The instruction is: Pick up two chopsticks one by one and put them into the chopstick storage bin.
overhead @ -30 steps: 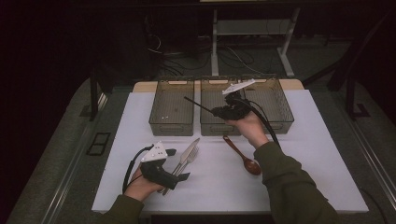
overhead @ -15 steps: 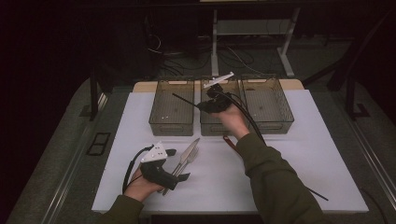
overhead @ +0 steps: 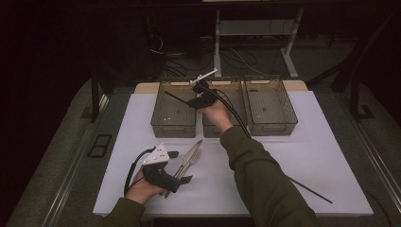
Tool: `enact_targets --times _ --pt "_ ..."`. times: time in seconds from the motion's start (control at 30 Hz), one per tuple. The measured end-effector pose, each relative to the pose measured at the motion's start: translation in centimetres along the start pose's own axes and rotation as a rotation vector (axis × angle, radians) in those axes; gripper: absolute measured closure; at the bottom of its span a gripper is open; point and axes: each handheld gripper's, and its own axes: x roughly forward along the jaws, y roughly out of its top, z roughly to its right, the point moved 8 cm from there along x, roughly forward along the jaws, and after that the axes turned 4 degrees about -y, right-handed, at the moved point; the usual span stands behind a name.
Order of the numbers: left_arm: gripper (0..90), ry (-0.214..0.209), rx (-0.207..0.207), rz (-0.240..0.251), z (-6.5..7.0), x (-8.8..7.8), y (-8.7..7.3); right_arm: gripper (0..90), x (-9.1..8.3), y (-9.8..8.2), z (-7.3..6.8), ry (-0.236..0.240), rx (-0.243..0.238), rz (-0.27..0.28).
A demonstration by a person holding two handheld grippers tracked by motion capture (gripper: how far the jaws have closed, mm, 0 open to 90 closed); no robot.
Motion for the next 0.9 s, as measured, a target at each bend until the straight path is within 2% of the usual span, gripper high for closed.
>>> enact_targets --times 0.37,0.57,0.9 --pt "0.0 -0.007 -0.005 0.006 0.0 0.0 0.1 84.8 2.9 0.6 -0.4 -0.02 0.03 -0.034" --pt "0.0 -0.008 -0.006 0.009 0.1 0.1 0.1 84.7 3.5 0.7 -1.1 -0.022 0.014 -0.052" --pt "0.0 -0.009 -0.004 0.01 0.1 0.1 0.2 83.2 3.9 0.6 -1.7 -0.001 0.016 -0.068"
